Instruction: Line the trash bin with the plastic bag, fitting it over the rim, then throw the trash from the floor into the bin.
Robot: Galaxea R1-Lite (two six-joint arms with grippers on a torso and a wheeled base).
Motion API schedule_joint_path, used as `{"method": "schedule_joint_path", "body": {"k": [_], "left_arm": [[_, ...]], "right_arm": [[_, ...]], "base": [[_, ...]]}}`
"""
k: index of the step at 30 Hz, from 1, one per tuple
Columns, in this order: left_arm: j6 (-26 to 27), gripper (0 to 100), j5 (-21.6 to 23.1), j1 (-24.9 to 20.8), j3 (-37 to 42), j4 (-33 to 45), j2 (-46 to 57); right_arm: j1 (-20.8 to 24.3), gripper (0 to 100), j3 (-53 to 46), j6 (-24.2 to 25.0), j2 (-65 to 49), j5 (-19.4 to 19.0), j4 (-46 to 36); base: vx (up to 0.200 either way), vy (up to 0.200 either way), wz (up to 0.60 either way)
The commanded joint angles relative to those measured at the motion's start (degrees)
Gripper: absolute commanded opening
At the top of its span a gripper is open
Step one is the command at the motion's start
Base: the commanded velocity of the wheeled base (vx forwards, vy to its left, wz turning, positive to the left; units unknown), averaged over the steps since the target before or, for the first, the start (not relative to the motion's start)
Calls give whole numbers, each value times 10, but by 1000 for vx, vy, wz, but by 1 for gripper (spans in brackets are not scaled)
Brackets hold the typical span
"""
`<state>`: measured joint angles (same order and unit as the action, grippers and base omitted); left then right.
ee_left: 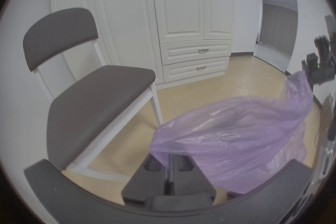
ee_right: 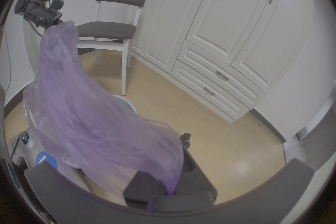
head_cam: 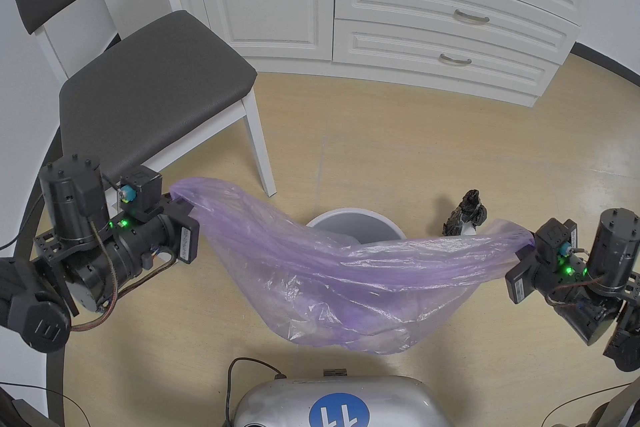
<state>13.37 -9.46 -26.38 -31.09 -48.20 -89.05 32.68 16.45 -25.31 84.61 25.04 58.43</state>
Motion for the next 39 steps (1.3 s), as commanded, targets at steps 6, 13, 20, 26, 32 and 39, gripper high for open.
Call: {"method": "schedule_joint_path", "body": {"k": [6,13,20,26,32,39], "left_arm": [[-145,0,-4,3,-127,-1,-122],[-228,0,-15,-20,-167,-4,-89],[-204,0,-22,-46,-115,23,-16],[-96,0,-20,-34,-58,101,-2],[-32,0,6,12,-47,159,20],[-29,0,18,36,-50,155,7]], "right_arm": [[-54,0,137,128,178,-3,62],[-48,0,235,166,250,7,265],[-42,0,169,130,199,13,272],[-53,0,71,82,125,8,124],[-118,0,1,-40,30,-38,51],[-128,0,-12,-52,27,-54,49]], "base": [[0,0,0],[0,0,0],[0,0,0],[0,0,0],[0,0,0],[0,0,0]]}}
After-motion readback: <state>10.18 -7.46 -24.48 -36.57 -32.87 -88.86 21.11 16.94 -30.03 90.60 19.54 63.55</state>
